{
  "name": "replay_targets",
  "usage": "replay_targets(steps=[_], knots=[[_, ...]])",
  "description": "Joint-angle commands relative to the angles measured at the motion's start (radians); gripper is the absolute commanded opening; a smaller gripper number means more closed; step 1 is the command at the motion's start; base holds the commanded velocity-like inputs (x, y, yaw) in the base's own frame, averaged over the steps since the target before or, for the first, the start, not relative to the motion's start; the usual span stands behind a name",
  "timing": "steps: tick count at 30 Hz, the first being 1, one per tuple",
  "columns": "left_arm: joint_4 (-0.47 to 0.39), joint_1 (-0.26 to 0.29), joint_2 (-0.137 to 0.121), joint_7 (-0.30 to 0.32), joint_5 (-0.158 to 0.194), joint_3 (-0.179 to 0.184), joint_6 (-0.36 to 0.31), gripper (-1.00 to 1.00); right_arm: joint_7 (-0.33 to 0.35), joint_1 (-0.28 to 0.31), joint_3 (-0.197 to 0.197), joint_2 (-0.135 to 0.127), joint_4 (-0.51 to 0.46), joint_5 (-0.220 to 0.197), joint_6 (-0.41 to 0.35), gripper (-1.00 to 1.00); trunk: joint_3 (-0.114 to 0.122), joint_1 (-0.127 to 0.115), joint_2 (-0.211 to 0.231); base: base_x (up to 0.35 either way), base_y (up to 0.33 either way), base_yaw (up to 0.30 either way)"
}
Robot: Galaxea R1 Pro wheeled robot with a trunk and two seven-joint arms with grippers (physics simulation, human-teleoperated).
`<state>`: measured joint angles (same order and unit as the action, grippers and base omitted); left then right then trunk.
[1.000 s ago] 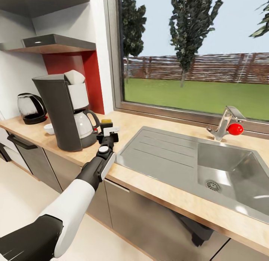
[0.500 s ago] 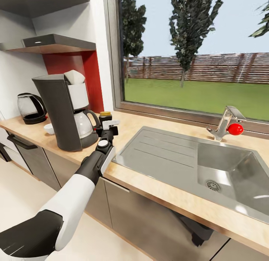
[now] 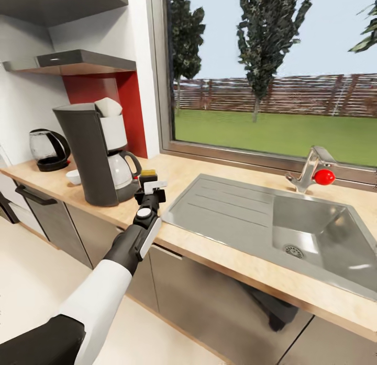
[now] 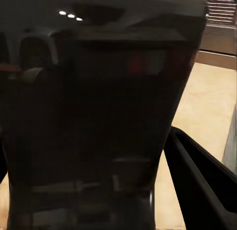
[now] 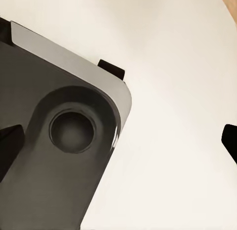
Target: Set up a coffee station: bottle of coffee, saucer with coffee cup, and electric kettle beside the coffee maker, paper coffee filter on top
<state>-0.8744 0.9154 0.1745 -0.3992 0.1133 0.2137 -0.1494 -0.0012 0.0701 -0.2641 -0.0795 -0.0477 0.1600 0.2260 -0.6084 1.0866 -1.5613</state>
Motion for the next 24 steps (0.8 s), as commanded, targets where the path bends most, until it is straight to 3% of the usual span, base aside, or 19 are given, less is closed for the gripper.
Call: replay_targets(steps=[1,24], knots=[[-0.001,0.001,0.0,-0.007,0.008,0.002,-0.004,-1.0,0.0,0.0,0.003,0.0,0.0,0.01,0.003,1.0,-0.001,0.0,-0.001,-0.077,0.0,0.0],[0.018,-0.001,0.0,-0.006,0.007,-0.003,-0.004,-1.0,0.0,0.0,0.003,0.0,0.0,0.01,0.003,1.0,-0.001,0.0,-0.001,0.014,0.042,0.0]])
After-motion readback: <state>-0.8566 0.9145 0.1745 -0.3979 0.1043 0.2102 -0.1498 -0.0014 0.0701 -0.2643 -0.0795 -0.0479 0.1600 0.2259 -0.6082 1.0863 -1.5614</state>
